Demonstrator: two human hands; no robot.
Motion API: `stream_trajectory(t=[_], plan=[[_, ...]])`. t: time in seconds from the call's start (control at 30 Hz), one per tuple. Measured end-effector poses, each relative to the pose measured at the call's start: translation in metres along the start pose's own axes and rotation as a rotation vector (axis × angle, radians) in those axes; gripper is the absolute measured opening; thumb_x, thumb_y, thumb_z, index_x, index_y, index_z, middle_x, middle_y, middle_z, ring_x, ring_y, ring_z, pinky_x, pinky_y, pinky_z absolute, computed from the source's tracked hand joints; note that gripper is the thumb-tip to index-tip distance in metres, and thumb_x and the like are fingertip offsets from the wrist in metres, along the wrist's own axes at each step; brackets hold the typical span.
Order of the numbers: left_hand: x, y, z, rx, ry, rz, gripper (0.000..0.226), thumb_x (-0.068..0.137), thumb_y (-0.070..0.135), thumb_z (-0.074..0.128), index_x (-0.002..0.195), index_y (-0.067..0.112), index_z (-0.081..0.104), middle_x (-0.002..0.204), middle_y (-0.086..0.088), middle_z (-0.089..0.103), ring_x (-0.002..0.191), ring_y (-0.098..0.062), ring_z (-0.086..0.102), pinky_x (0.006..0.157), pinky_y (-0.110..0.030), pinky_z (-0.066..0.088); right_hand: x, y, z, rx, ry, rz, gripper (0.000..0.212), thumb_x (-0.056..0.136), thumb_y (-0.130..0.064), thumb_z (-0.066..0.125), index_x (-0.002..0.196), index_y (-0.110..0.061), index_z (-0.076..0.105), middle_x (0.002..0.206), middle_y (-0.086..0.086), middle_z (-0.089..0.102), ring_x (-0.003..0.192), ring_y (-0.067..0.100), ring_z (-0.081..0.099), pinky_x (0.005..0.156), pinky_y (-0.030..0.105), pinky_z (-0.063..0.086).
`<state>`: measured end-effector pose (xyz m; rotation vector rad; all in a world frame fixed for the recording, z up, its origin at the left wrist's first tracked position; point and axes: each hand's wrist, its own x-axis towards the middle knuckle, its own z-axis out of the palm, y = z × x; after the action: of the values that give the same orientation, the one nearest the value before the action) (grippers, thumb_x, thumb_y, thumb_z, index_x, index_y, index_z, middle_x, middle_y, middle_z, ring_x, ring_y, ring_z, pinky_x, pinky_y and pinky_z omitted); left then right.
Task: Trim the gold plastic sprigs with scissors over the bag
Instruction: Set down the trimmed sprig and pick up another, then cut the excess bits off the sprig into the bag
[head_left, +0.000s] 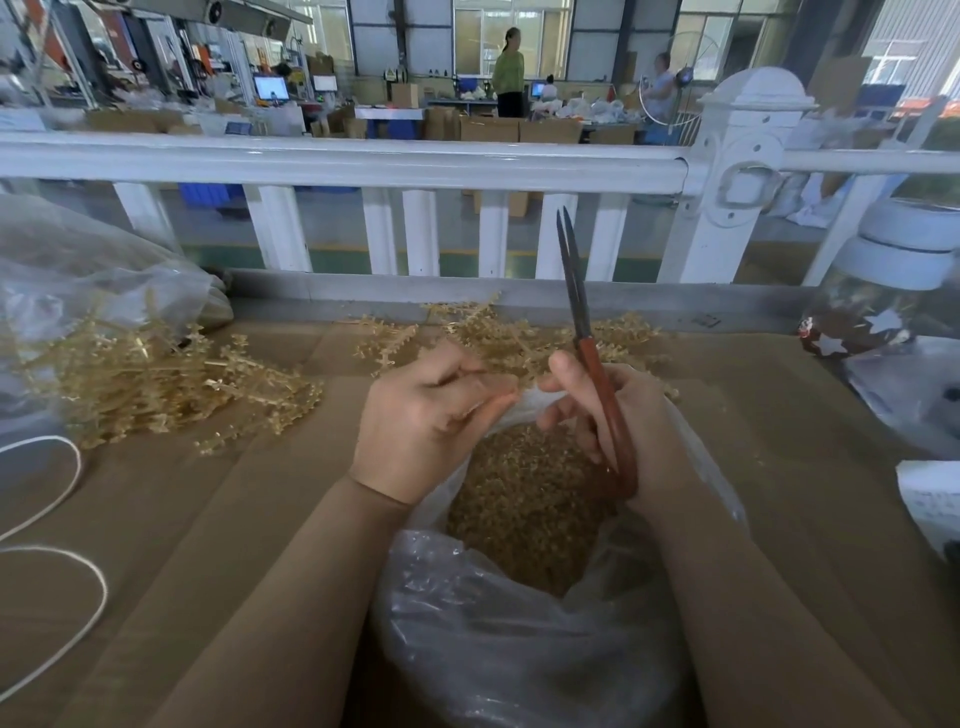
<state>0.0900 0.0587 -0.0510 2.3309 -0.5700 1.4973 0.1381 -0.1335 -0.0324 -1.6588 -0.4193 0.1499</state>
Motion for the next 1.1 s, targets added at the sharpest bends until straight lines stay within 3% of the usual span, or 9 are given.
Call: stream_trajectory(t=[0.13, 0.23, 0.37, 0.47, 0.6, 0.67, 0.87, 1.0, 1.1], plan=[[0.001, 0.002, 0.005, -0.033, -0.074, 0.069, 0.015, 0.086, 0.024, 0.078, 0.086, 0.009, 0.080, 0.083, -0.006, 0.068, 0.070, -0.019, 0.066, 0.057, -0.036, 0.056, -0.001, -0.002, 0.000, -0.137, 0.021, -0.008, 0.028, 0.088, -0.047, 0.072, 0.080, -0.021, 0.078, 0.056, -0.003, 0.060, 0.047, 0.009, 0.048, 0.052, 0.025, 0.037], [0.001, 0.005, 0.006, -0.093, -0.108, 0.030, 0.023, 0.079, 0.031, 0.083, 0.087, 0.010, 0.080, 0.086, -0.006, 0.069, 0.075, -0.019, 0.068, 0.063, -0.035, 0.058, 0.001, -0.002, 0.002, 0.003, 0.043, 0.021, 0.008, 0.091, -0.020, 0.072, 0.091, -0.014, 0.077, 0.059, -0.006, 0.060, 0.054, 0.006, 0.053, 0.056, 0.021, 0.044], [0.000, 0.007, 0.001, -0.267, -0.053, -0.381, 0.048, 0.075, 0.056, 0.075, 0.086, 0.010, 0.067, 0.078, 0.001, 0.062, 0.065, -0.004, 0.051, 0.059, -0.018, 0.043, 0.002, 0.001, 0.003, 0.155, 0.063, -0.013, 0.009, 0.091, -0.004, 0.069, 0.097, -0.009, 0.073, 0.069, -0.006, 0.071, 0.059, 0.000, 0.063, 0.058, 0.012, 0.049], [0.000, 0.004, -0.003, -0.493, 0.003, -0.701, 0.051, 0.078, 0.054, 0.071, 0.072, 0.006, 0.054, 0.062, -0.005, 0.050, 0.057, -0.011, 0.042, 0.054, -0.023, 0.038, 0.001, 0.002, 0.002, 0.227, 0.045, -0.047, 0.013, 0.093, -0.002, 0.065, 0.105, -0.004, 0.069, 0.075, -0.004, 0.074, 0.061, 0.000, 0.066, 0.057, 0.010, 0.049], [0.001, 0.007, -0.007, -0.654, -0.321, -0.878, 0.052, 0.083, 0.052, 0.066, 0.059, 0.006, 0.060, 0.048, -0.003, 0.053, 0.045, -0.010, 0.047, 0.052, -0.022, 0.039, 0.000, 0.001, 0.001, 0.279, 0.033, -0.082, 0.011, 0.092, -0.002, 0.066, 0.100, -0.007, 0.070, 0.078, -0.002, 0.074, 0.064, 0.003, 0.067, 0.060, 0.013, 0.051], [0.004, 0.013, -0.006, -0.796, -0.407, -0.924, 0.057, 0.083, 0.046, 0.061, 0.067, -0.009, 0.061, 0.050, -0.006, 0.053, 0.041, -0.011, 0.046, 0.048, -0.019, 0.039, -0.001, -0.001, 0.002, 0.227, 0.043, -0.090, 0.010, 0.091, -0.004, 0.068, 0.099, -0.009, 0.071, 0.079, -0.005, 0.074, 0.071, 0.005, 0.070, 0.064, 0.014, 0.053], [0.008, 0.023, 0.001, -1.258, -0.271, -1.098, 0.041, 0.090, 0.028, 0.062, 0.099, -0.011, 0.065, 0.086, -0.012, 0.072, 0.080, -0.019, 0.069, 0.077, -0.027, 0.058, -0.012, -0.018, 0.005, -0.104, -0.038, -0.161, 0.009, 0.091, -0.005, 0.069, 0.099, -0.002, 0.073, 0.091, 0.010, 0.073, 0.078, 0.004, 0.067, 0.067, 0.003, 0.045], [0.008, 0.022, 0.007, -1.347, -0.044, -1.213, 0.031, 0.090, 0.003, 0.063, 0.115, -0.016, 0.061, 0.097, -0.024, 0.071, 0.085, -0.029, 0.072, 0.074, -0.032, 0.058, -0.016, -0.024, 0.006, -0.211, -0.104, -0.181, 0.015, 0.092, -0.010, 0.069, 0.103, -0.001, 0.073, 0.089, 0.009, 0.071, 0.077, 0.006, 0.066, 0.071, 0.007, 0.046], [0.008, 0.015, 0.008, -1.281, 0.001, -1.224, 0.023, 0.086, 0.004, 0.065, 0.106, -0.007, 0.068, 0.090, -0.020, 0.073, 0.078, -0.027, 0.073, 0.072, -0.035, 0.059, -0.014, -0.021, 0.004, -0.131, -0.082, -0.148, 0.016, 0.093, -0.012, 0.067, 0.100, 0.002, 0.073, 0.068, -0.005, 0.063, 0.058, -0.004, 0.057, 0.063, 0.009, 0.045]])
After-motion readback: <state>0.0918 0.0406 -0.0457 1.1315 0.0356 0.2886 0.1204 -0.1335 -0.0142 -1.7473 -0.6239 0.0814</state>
